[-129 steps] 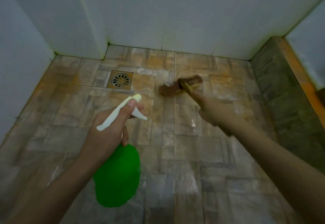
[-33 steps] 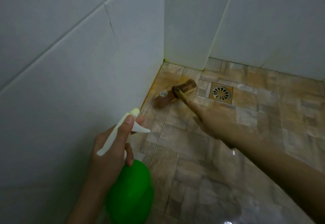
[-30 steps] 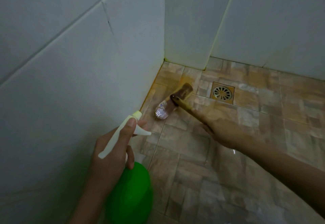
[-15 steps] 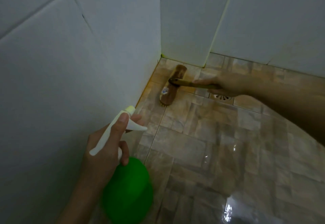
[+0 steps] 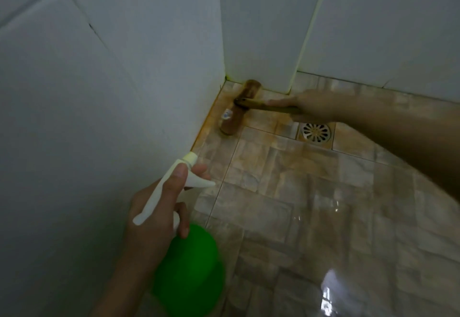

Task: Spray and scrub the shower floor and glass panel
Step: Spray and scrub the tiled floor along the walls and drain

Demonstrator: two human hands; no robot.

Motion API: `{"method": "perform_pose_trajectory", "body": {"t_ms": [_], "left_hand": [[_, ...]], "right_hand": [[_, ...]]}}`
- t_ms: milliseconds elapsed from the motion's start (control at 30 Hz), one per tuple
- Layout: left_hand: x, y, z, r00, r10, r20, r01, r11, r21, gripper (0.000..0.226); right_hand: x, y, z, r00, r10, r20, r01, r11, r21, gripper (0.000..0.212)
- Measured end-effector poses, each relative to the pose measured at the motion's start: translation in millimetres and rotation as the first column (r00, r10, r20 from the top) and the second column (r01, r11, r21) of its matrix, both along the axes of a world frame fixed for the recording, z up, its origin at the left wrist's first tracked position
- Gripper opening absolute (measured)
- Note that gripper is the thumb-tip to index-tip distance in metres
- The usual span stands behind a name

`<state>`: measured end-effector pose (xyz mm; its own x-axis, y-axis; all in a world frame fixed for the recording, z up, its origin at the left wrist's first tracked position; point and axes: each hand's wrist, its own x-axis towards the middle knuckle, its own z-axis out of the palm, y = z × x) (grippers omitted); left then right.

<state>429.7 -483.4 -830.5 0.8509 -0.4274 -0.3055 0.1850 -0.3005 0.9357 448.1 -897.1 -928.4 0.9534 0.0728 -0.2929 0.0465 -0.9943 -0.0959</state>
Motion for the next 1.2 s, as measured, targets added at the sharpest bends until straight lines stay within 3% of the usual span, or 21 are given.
{"method": "perform_pose_trajectory", "body": {"t_ms": [100, 300, 467, 533, 633, 767, 833, 1033, 1200], "left_hand": [[-2.5, -12.0, -1.7, 0.999, -0.033, 0.022, 0.034, 0.998, -0.056, 0.052], [-4.4, -16.3, -0.1, 0.999, 0.024, 0.027, -0.022, 0.997, -0.070, 0.058], [-10.3, -25.2, 0.3, 1.000, 0.003, 0.025, -0.001, 0.996, -0.085, 0.058], [-15.3, -30.6, -0.4, 1.000, -0.011, 0.017, 0.013, 0.996, -0.093, 0.059], [-24.3, -38.0, 3.1, 1.000, 0.016, 0.022, -0.014, 0.995, -0.104, 0.046], [-38.3, -47.5, 15.3, 0.999, -0.016, 0.033, 0.019, 0.996, -0.089, 0.034], [-44.4, -51.5, 20.3, 1.000, -0.003, 0.018, 0.004, 0.998, -0.067, 0.032], [-61.9, -64.7, 18.3, 0.999, -0.039, 0.036, 0.043, 0.992, -0.123, 0.045], [-68.4, -72.0, 18.4, 0.995, -0.088, 0.050, 0.093, 0.989, -0.110, 0.039]], "right_hand": [[16.1, 55.4, 22.0, 0.986, -0.157, 0.049, 0.152, 0.984, 0.098, 0.068], [-82.2, -30.8, 11.8, 0.981, -0.156, -0.114, 0.154, 0.988, -0.027, 0.074], [-34.9, 28.7, 39.0, 0.985, -0.169, -0.024, 0.167, 0.984, -0.059, 0.065], [-27.1, 41.2, 26.1, 0.977, -0.214, -0.006, 0.214, 0.977, 0.001, 0.066], [-80.9, 16.1, 23.4, 0.964, -0.264, -0.026, 0.265, 0.961, 0.079, 0.066], [-167.4, -24.9, 59.5, 0.922, -0.345, -0.177, 0.324, 0.936, -0.135, 0.067], [-170.5, -24.5, 64.9, 0.907, -0.377, -0.190, 0.344, 0.920, -0.186, 0.066], [-105.0, 8.0, 26.6, 0.906, -0.423, 0.014, 0.422, 0.906, 0.008, 0.061], [-194.2, 32.1, 30.6, 0.829, -0.559, -0.008, 0.553, 0.818, 0.156, 0.067]]}}
